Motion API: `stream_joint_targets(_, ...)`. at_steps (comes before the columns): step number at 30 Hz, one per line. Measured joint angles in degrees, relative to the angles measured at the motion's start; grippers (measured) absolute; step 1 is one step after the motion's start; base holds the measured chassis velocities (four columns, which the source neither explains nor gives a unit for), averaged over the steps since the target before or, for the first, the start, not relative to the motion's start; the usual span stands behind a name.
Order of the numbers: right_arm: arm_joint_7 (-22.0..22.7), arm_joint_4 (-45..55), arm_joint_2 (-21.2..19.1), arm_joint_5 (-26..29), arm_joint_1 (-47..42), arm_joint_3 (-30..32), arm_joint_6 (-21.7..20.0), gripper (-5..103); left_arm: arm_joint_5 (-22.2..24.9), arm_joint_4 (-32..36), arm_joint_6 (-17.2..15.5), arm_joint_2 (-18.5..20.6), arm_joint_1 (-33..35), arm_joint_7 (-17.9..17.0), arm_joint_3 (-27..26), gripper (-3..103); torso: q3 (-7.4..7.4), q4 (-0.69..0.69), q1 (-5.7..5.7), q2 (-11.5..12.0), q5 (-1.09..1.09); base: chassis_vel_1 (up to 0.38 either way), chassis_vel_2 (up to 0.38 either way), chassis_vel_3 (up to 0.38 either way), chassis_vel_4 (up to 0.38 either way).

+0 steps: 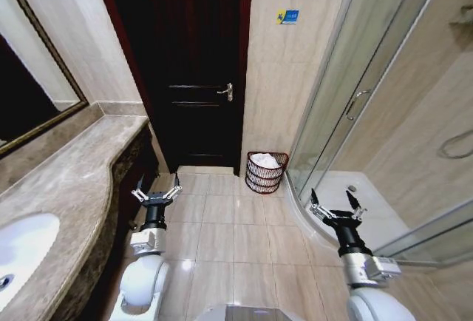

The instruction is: Discard the used towel into the hamper.

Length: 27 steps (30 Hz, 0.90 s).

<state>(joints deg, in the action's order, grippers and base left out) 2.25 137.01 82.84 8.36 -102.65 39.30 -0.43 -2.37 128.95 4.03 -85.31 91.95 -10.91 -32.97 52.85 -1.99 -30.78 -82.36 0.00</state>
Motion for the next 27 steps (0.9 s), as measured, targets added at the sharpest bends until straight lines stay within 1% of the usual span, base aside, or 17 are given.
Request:
stream_joint_targets(2,-0.2,0.0,0.1,0.0,0.0,-0.1,0.1,100,0.0,0.1,-0.7,0.0,0.0,0.9,0.0,100,0.00,0.01,-0.01,0.0,0.00,0.033,-0.041,-0.020,0.035)
stream_joint_targets(9,-0.4,0.1,0.2,-0.1,0.0,-0.3,0.1,100,0.0,0.1,-1.0,-0.3,0.1,1.2,0.1,100,0.03,0.02,-0.09,0.0,0.01,-0.005,0.014,0.021,0.001)
stream_joint_targets(12,-0.4,0.2,0.4,-0.5,0.1,-0.9,0.0,100,-0.3,0.0,-0.3,-0.2,0.2,0.6,0.1,100,0.03,-0.01,-0.08,0.0,0.00,-0.004,0.014,0.023,0.005)
stream_joint_targets(16,0.0,0.2,0.8,-1.0,0.4,-1.5,-0.1,100,-0.4,-0.3,0.7,0.0,0.0,-0.4,0.1,100,0.02,0.00,-0.06,0.0,0.00,0.000,0.000,0.000,0.000)
stream_joint_targets(19,2.4,0.3,0.9,-1.7,1.2,-2.6,-1.3,100,-0.2,-0.7,1.0,0.3,-0.3,-0.8,0.2,100,0.02,0.02,-0.05,0.0,0.00,0.000,0.000,0.000,0.000)
stream_joint_targets(25,3.3,0.2,1.0,-2.4,1.8,-2.7,-2.3,100,0.8,-1.0,0.4,0.4,-0.5,-0.5,0.9,100,0.02,0.01,-0.06,0.0,0.00,0.000,0.000,0.000,0.000)
stream_joint_targets(27,3.8,0.3,1.1,-2.9,1.7,-2.8,-3.0,100,1.4,-1.0,-0.6,0.5,-0.4,-0.1,1.3,100,0.02,0.01,-0.06,0.0,0.00,0.000,0.000,0.000,0.000)
